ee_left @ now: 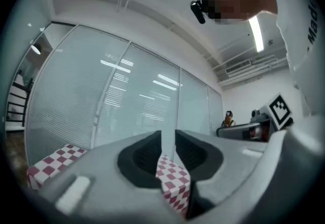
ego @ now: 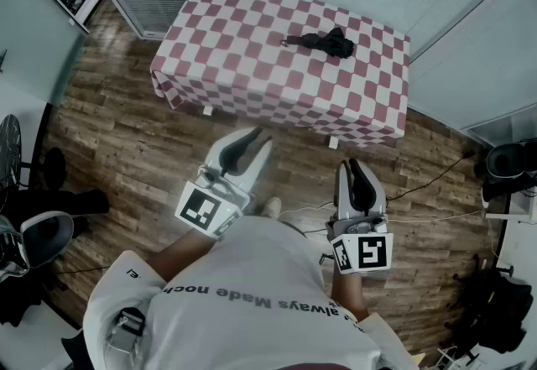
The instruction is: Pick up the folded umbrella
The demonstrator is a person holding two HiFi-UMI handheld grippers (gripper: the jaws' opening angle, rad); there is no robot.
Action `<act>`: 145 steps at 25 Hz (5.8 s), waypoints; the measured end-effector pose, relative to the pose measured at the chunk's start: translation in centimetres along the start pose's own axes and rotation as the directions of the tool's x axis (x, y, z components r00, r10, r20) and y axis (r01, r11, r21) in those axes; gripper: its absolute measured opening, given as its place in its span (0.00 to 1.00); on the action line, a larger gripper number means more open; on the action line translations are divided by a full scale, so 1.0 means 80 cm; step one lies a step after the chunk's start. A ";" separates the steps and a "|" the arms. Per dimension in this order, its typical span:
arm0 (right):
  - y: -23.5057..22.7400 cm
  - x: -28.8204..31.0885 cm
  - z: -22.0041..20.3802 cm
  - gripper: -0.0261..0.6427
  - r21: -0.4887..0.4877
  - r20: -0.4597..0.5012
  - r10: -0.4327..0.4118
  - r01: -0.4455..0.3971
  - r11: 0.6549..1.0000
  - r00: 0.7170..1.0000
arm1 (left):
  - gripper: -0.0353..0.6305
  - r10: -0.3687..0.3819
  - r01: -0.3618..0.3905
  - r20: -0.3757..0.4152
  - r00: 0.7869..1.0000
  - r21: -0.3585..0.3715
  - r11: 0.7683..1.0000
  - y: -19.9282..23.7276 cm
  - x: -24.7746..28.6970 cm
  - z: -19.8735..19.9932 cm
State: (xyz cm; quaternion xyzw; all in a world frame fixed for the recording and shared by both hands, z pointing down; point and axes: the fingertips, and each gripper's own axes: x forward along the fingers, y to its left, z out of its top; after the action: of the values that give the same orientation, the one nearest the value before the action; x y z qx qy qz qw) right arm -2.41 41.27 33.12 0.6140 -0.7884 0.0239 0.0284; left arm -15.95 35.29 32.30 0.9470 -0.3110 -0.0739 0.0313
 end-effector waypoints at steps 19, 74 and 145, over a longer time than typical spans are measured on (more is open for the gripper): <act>-0.066 -0.004 -0.029 0.12 0.029 -0.021 0.003 -0.002 1.000 1.000 | 0.18 0.017 -0.018 -0.038 0.999 -0.008 1.000 -0.028 0.048 -0.037; -0.153 0.376 -0.021 0.12 0.063 -0.078 -0.005 0.010 0.998 0.997 | 0.18 -0.064 0.061 -0.109 0.992 -0.032 0.998 0.275 0.284 -0.059; -0.367 0.603 -0.049 0.21 -0.118 -0.210 0.096 -0.123 0.985 0.973 | 0.18 -0.014 0.006 -0.132 0.991 -0.061 0.998 0.395 0.562 -0.091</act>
State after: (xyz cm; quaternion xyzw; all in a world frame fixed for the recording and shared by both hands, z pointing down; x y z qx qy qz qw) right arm 14.30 -12.29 40.71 0.5608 -0.8139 0.0367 0.1475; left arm 2.49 -16.71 37.43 0.9500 -0.3012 -0.0203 0.0803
